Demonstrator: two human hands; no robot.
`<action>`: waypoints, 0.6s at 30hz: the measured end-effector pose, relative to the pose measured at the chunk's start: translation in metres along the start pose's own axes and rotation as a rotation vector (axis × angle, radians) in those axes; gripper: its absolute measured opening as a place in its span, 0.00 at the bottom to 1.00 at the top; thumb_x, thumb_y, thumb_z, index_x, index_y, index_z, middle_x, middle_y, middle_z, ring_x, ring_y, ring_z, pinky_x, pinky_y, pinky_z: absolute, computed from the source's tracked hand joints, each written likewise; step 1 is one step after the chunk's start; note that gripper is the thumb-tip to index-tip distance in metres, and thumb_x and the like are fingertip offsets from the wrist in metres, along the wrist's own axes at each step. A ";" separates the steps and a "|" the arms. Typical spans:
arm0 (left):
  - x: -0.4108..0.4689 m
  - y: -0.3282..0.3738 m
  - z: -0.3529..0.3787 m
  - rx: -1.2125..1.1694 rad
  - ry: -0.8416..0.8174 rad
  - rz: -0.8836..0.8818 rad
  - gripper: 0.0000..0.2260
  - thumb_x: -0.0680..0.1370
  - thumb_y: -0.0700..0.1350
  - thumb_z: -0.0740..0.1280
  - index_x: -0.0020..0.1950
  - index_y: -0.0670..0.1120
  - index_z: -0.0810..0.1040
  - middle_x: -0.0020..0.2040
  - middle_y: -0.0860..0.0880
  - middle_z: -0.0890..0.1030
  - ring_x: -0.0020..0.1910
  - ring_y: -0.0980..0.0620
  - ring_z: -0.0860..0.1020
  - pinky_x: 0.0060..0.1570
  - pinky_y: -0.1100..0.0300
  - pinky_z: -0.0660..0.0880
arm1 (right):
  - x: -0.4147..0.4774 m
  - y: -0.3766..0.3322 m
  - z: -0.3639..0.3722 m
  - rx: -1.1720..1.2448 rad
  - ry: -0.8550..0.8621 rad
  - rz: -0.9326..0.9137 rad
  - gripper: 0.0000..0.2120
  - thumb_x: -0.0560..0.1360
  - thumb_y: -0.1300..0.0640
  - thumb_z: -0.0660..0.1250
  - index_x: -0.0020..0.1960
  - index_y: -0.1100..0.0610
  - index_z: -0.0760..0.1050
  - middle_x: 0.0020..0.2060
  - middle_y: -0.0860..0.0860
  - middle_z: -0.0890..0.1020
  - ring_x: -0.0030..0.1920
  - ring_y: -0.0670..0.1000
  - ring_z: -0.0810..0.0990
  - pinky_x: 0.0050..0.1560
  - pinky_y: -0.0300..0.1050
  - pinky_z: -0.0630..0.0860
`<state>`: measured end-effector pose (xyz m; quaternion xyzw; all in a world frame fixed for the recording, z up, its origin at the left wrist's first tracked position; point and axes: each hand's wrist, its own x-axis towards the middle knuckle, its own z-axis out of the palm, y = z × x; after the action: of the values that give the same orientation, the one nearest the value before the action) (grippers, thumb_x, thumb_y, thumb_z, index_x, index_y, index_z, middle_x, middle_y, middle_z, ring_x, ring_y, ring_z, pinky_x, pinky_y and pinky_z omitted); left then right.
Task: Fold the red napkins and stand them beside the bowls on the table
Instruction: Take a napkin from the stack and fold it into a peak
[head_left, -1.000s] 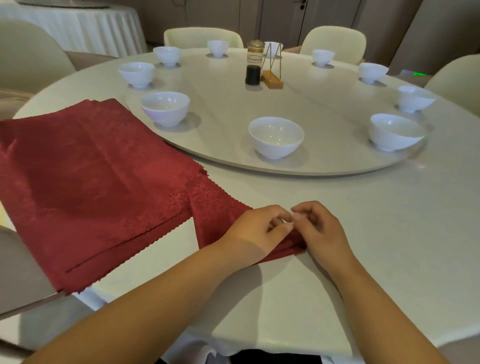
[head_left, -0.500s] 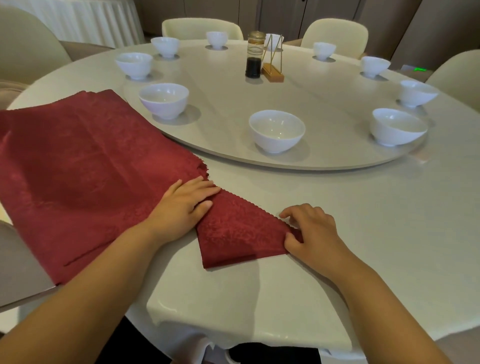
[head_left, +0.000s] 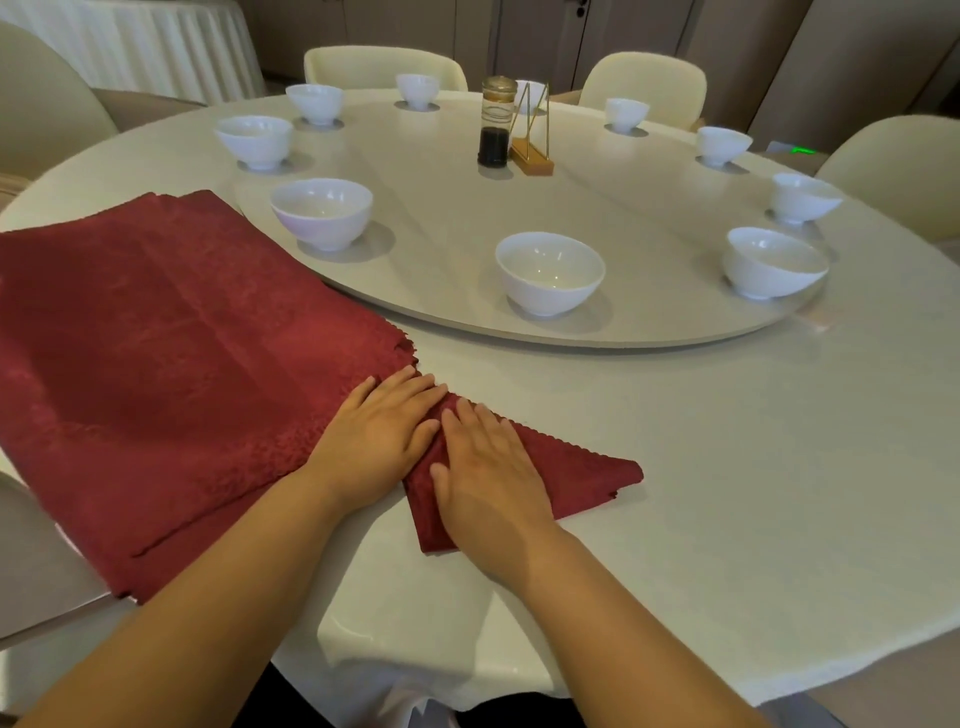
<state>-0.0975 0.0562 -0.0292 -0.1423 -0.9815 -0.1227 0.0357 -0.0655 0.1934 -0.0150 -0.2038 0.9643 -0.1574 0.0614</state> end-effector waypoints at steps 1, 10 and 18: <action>0.000 0.000 0.000 0.001 -0.002 0.001 0.43 0.63 0.62 0.30 0.74 0.52 0.58 0.75 0.54 0.57 0.74 0.57 0.50 0.70 0.61 0.42 | -0.003 0.004 0.002 -0.044 -0.024 0.018 0.27 0.81 0.49 0.45 0.75 0.57 0.41 0.75 0.53 0.43 0.74 0.49 0.40 0.70 0.42 0.33; 0.003 -0.001 0.000 0.012 -0.040 -0.004 0.43 0.62 0.63 0.29 0.75 0.54 0.55 0.75 0.56 0.55 0.74 0.58 0.47 0.69 0.61 0.40 | -0.044 0.061 -0.013 -0.139 -0.049 0.146 0.59 0.48 0.27 0.14 0.75 0.51 0.36 0.75 0.46 0.40 0.73 0.43 0.36 0.65 0.39 0.29; 0.005 -0.003 0.001 0.003 -0.060 0.001 0.44 0.61 0.64 0.30 0.75 0.55 0.55 0.75 0.57 0.55 0.74 0.58 0.46 0.69 0.60 0.39 | -0.065 0.082 -0.035 -0.044 0.111 0.194 0.58 0.52 0.23 0.22 0.75 0.52 0.43 0.74 0.45 0.43 0.66 0.37 0.35 0.61 0.31 0.23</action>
<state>-0.1036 0.0549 -0.0305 -0.1463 -0.9823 -0.1169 0.0063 -0.0439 0.3013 -0.0057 -0.1019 0.9846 -0.1406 0.0183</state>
